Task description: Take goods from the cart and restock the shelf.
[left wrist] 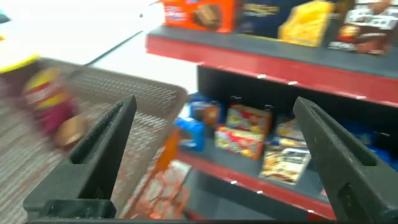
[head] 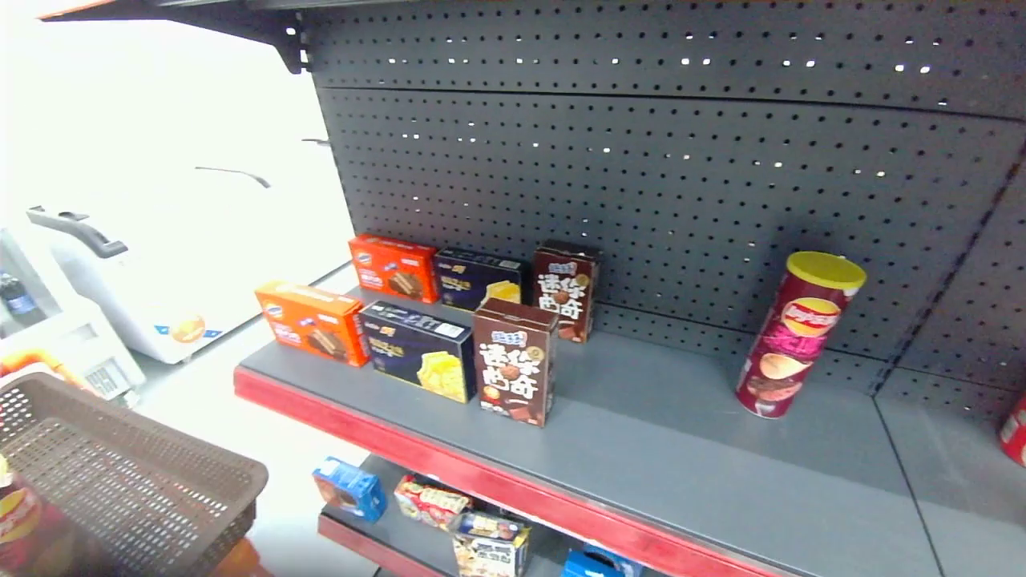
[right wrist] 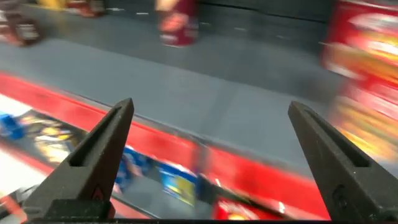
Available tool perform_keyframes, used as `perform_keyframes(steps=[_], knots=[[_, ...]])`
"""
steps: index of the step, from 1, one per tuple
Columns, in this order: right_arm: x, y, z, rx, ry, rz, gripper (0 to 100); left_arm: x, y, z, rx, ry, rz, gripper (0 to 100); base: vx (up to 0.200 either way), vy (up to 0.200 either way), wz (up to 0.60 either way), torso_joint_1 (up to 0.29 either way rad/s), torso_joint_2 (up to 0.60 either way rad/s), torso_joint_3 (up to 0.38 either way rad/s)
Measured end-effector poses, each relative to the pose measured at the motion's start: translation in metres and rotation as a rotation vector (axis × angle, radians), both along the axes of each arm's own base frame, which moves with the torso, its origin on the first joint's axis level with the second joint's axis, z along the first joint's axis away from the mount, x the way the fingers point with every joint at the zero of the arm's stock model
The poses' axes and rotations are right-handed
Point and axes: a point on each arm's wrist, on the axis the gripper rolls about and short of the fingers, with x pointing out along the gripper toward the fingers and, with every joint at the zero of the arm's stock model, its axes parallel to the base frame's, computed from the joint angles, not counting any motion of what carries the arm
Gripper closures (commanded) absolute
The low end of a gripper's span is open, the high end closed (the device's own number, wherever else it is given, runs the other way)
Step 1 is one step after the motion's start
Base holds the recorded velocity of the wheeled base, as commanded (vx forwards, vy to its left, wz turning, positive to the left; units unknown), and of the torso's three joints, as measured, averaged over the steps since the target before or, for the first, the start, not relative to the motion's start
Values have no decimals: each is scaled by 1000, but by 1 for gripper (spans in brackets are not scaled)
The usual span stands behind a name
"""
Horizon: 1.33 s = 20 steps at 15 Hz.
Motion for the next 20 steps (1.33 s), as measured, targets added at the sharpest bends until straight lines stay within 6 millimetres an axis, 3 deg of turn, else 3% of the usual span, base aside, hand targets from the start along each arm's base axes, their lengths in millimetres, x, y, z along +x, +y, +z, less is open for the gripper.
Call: perform_keyframes(steps=[6, 14, 16, 18, 20], knots=[[0, 0, 0, 1, -1, 0, 0, 0, 0, 0, 4, 0, -3, 0, 0, 0, 600, 3, 1, 2], [0, 0, 0, 0, 1, 0, 0, -2, 0, 5, 38, -2, 6, 0, 0, 0, 0, 0, 0, 0], [0, 0, 0, 1, 0, 0, 0, -13, 0, 28, 92, -13, 11, 0, 0, 0, 0, 0, 0, 0], [0, 0, 0, 0, 0, 0, 0, -33, 0, 74, 121, -71, 14, 0, 0, 0, 0, 0, 0, 0], [0, 0, 0, 0, 0, 0, 0, -33, 0, 116, 134, -70, -6, 0, 0, 0, 0, 0, 0, 0]])
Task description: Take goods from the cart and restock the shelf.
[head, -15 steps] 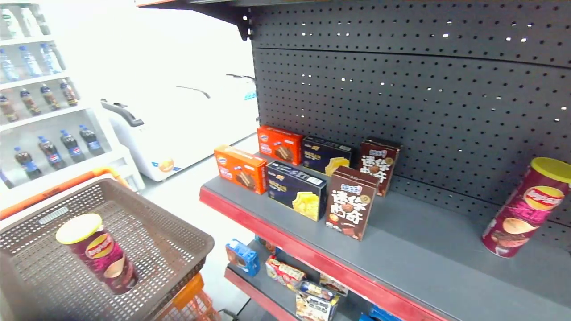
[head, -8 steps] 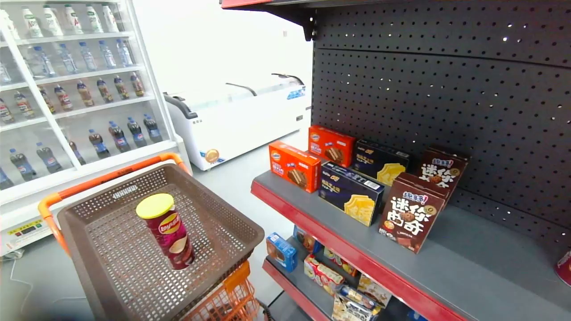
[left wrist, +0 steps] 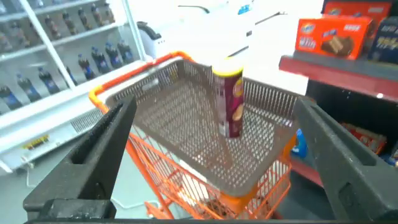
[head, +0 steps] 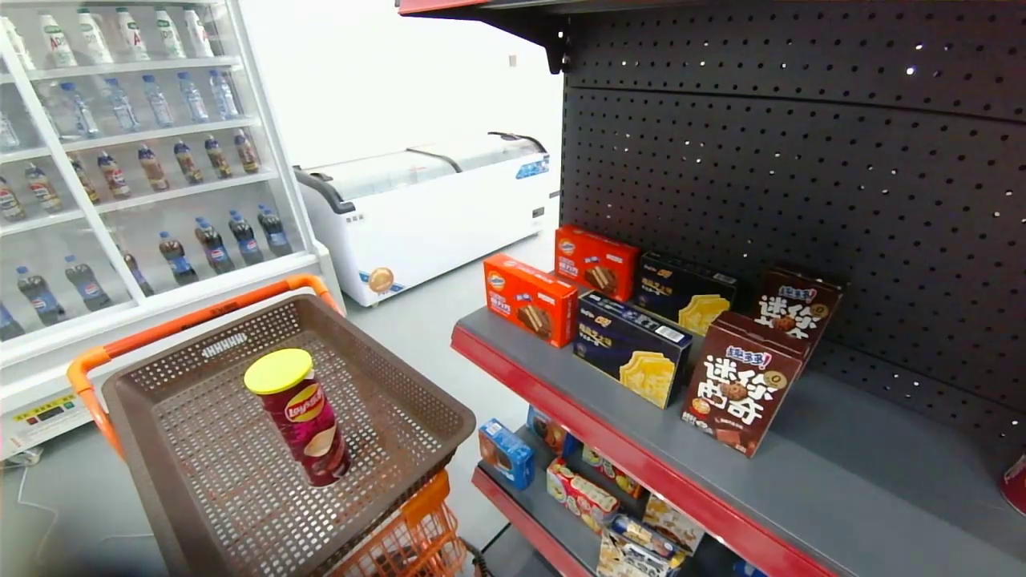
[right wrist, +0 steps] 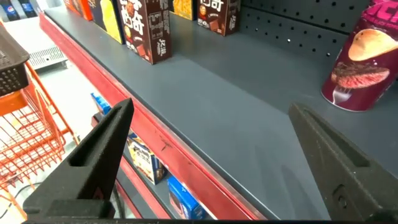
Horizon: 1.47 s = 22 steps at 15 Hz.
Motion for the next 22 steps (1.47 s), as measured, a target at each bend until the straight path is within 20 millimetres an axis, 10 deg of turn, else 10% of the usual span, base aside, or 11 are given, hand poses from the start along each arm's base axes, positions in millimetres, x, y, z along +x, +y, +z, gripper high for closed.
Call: perform_keyframes(steps=[4, 9, 13, 22], knots=[[0, 0, 0, 0, 0, 0, 0, 57, 0, 75, 11, 155, 30, 0, 0, 0, 0, 0, 0, 0], [0, 0, 0, 0, 0, 0, 0, 164, 7, 89, -56, 413, 48, 0, 0, 0, 0, 0, 0, 0], [0, 0, 0, 0, 0, 0, 0, 212, 27, 48, -88, 498, -196, 0, 0, 0, 0, 0, 0, 0], [0, 0, 0, 0, 0, 0, 0, 252, 44, -61, -48, 394, -236, 0, 0, 0, 0, 0, 0, 0]])
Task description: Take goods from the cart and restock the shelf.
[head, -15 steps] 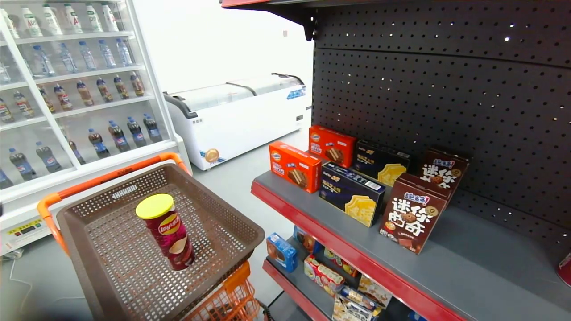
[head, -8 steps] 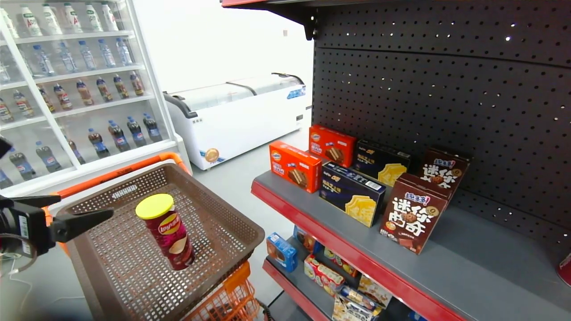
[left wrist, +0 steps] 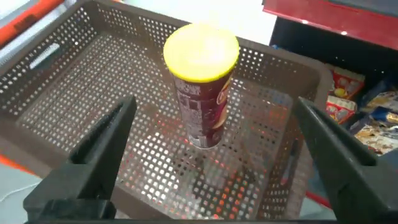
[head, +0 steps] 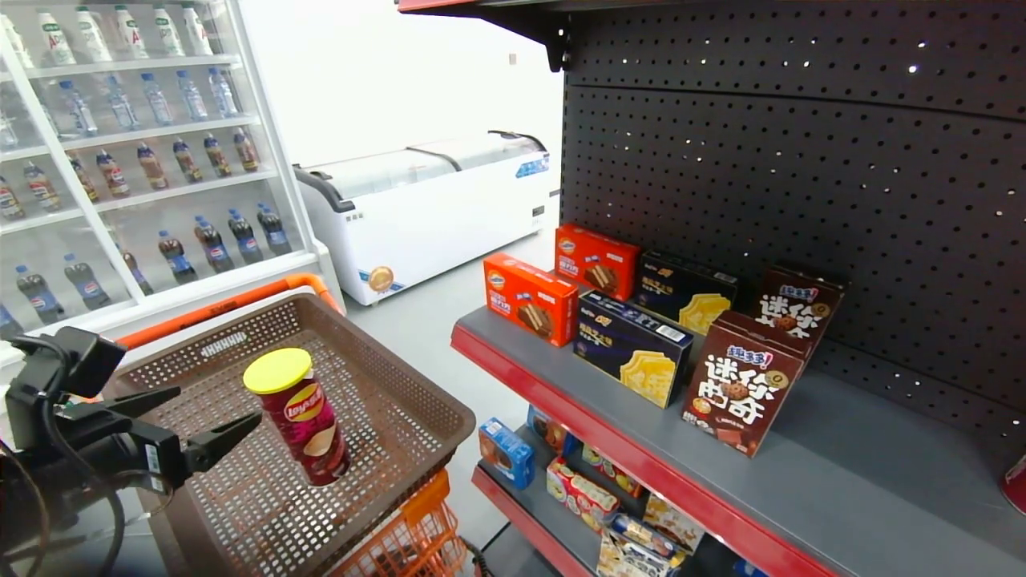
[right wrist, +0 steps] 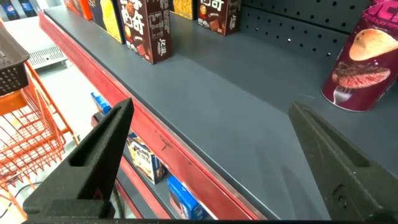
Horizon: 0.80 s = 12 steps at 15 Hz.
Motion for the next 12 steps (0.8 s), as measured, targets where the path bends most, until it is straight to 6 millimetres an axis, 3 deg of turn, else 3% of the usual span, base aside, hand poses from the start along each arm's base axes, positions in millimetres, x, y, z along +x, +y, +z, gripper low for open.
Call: perform_keyframes(steps=[6, 12], knots=[[0, 0, 0, 0, 0, 0, 0, 32, 7, -36, -53, 95, -68, 0, 0, 0, 0, 0, 0, 0], [0, 0, 0, 0, 0, 0, 0, 87, 16, -62, -47, 94, -124, 0, 0, 0, 0, 0, 0, 0]])
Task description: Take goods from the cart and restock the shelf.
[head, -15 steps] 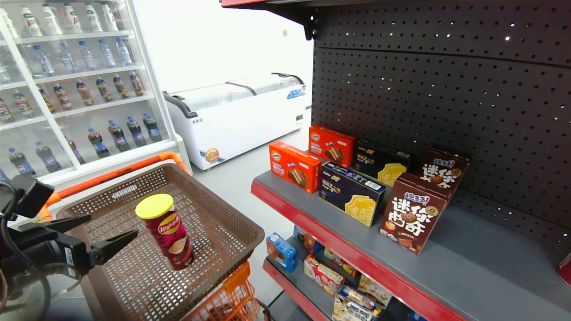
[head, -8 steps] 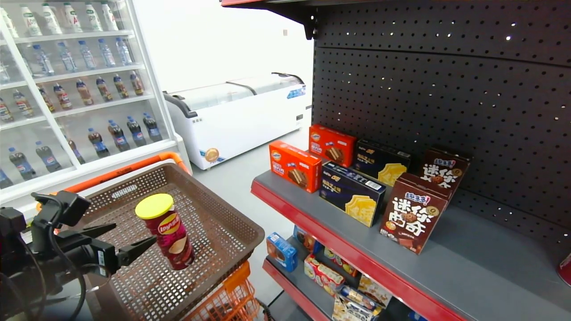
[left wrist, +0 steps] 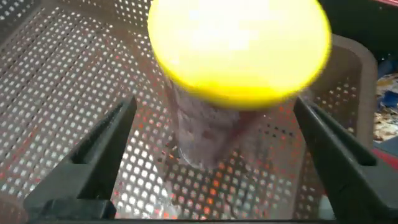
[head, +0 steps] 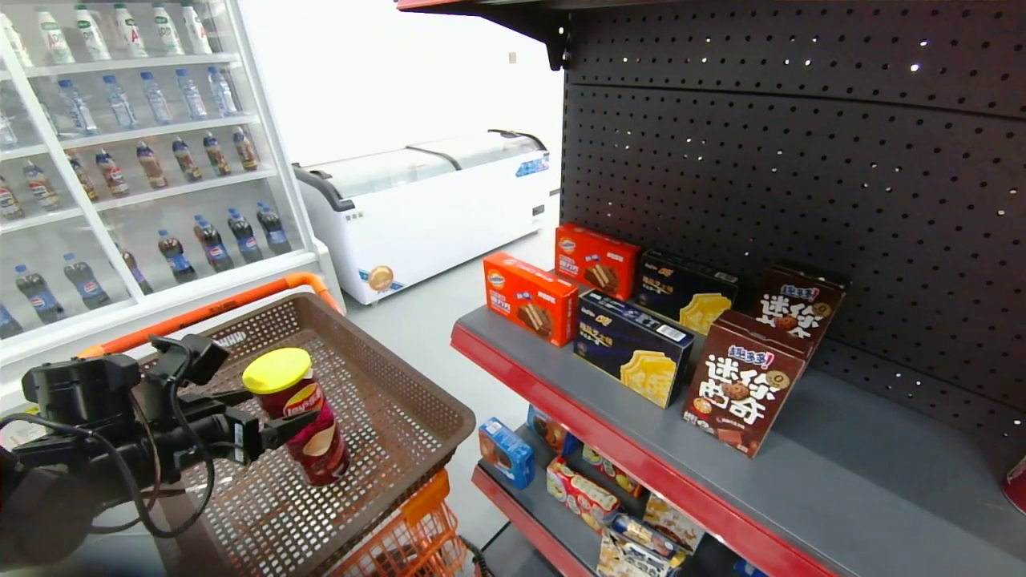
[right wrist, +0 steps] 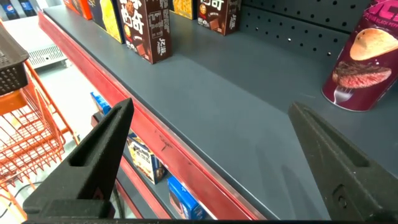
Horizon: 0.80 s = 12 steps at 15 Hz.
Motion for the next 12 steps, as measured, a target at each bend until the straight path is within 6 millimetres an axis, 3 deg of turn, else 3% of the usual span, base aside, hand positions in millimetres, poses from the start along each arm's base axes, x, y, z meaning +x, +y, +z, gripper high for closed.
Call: perform_keyframes(steps=[3, 12], knots=[[0, 0, 0, 0, 0, 0, 0, 16, -3, -10, -57, -10, -154, 0, 0, 0, 0, 0, 0, 0], [0, 0, 0, 0, 0, 0, 0, 35, -3, -39, -18, 25, -198, 0, 0, 0, 0, 0, 0, 0]])
